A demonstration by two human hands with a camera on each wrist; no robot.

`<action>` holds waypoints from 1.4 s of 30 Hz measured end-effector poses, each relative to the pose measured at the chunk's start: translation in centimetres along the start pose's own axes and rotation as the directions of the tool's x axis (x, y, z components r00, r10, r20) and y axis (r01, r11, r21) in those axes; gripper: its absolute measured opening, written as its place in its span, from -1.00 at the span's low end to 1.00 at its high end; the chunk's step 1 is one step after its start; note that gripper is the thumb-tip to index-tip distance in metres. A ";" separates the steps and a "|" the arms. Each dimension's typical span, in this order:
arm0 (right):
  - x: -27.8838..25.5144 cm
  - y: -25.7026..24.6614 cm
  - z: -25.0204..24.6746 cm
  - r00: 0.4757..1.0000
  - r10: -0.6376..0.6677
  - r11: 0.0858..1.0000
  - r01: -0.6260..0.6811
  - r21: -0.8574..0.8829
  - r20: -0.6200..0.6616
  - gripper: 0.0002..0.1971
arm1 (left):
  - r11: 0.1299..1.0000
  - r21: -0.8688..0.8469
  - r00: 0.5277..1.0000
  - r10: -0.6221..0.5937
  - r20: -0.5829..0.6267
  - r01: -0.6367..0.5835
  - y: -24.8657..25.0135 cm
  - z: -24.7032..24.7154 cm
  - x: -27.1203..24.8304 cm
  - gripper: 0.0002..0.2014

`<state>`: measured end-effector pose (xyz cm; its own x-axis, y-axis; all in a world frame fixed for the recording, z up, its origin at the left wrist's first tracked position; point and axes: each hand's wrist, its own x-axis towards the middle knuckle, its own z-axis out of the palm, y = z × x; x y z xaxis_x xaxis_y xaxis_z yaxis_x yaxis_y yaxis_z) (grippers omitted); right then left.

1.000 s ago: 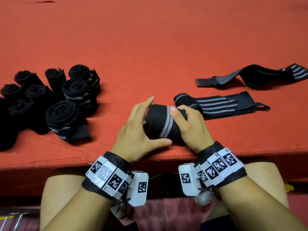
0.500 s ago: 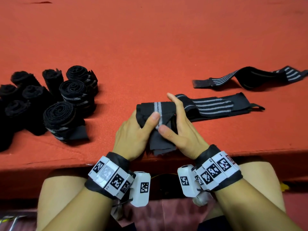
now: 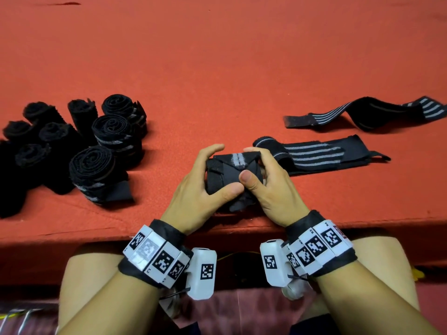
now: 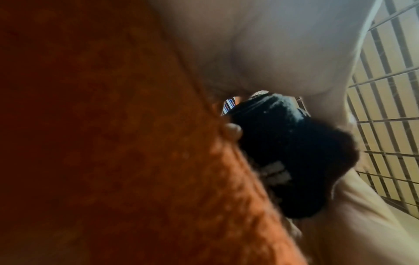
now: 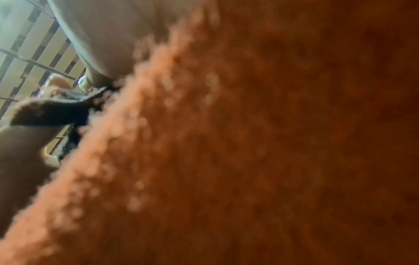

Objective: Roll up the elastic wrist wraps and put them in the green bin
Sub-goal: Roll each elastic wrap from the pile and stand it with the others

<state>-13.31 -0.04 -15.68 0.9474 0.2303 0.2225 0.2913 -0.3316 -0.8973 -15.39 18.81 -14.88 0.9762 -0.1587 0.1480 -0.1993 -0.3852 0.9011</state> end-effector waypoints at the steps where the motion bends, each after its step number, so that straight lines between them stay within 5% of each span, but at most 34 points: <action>1: 0.0 0.0 0.0 1.000 0.009 1.000 -0.009 -0.001 0.003 -0.07 | 1.000 -0.006 1.000 0.003 -0.005 -0.003 0.0 0.0 0.0 -0.28; 9: -0.2 0.1 -0.1 0.992 0.024 0.998 -0.015 -0.067 0.125 0.16 | 0.997 -0.057 0.995 0.037 -0.094 -0.043 -0.6 0.1 0.2 -0.42; 12: -0.1 -0.1 0.0 0.991 0.058 0.997 -0.063 0.040 0.123 -0.08 | 0.999 -0.030 0.995 0.009 -0.102 -0.012 -0.9 0.0 0.3 -0.49; 15: -0.1 -0.2 0.1 0.993 0.067 0.986 -0.081 0.149 0.095 -0.28 | 1.000 -0.008 0.995 -0.027 -0.098 0.026 -1.0 0.1 0.3 -0.53; 21: -0.1 0.1 0.1 0.992 0.114 0.971 -0.122 0.203 0.052 -0.24 | 0.993 0.113 0.997 -0.019 -0.073 0.027 -1.1 0.6 0.2 -0.48; 31: -0.1 -0.4 0.6 0.992 0.069 0.998 -0.070 -0.006 -0.109 -0.11 | 1.000 -0.025 0.967 0.009 -0.255 -0.015 -1.2 0.7 0.1 -0.55; 36: 0.4 -0.9 1.3 0.986 0.092 0.996 -0.094 -0.004 -0.140 -0.33 | 0.990 -0.141 0.926 -0.028 -0.376 -0.027 -1.7 0.6 0.5 -0.45; 42: 0.8 -3.1 3.3 0.993 0.058 0.996 -0.050 0.077 -0.106 -0.65 | 0.998 -0.050 0.882 0.003 -0.472 -0.031 -2.2 0.6 0.7 -0.32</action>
<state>-13.87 4.17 -13.95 0.9714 0.1127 0.2088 0.2322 -0.2709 -0.9342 -14.34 19.00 -17.02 0.9005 0.2880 0.3258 -0.2245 -0.3338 0.9155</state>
